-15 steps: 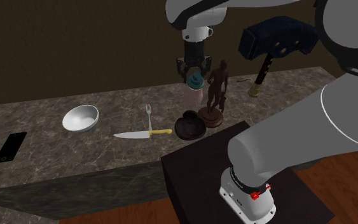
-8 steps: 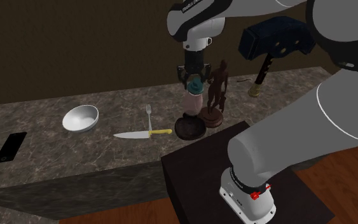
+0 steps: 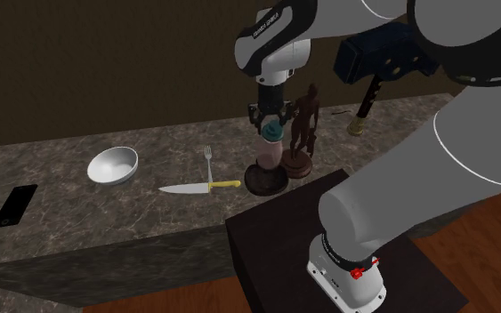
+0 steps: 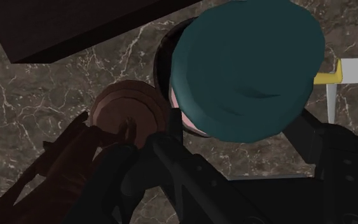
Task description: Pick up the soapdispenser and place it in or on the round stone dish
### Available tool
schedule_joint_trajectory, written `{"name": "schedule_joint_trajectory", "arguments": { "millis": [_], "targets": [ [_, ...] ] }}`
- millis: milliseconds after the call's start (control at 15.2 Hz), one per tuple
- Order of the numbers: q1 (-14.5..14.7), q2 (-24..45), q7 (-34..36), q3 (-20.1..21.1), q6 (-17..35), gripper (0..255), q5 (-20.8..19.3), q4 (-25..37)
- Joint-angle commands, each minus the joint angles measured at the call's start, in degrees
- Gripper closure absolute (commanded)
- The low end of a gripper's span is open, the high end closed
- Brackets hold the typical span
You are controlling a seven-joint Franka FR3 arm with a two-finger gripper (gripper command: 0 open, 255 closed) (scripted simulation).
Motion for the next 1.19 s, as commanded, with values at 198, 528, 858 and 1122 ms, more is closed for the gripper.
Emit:
{"name": "schedule_joint_trajectory", "arguments": {
  "millis": [198, 528, 858, 1122],
  "targets": [
    [0.1, 2.6, -0.1, 0.1, 4.3, 255, 0.1, -1.6],
    [0.1, 3.1, -0.1, 0.2, 5.0, 255, 0.1, -1.8],
    [0.1, 3.1, -0.1, 0.2, 5.0, 0, 0.1, -1.8],
    [0.1, 3.1, -0.1, 0.2, 5.0, 0, 0.1, -1.8]
  ]
}}
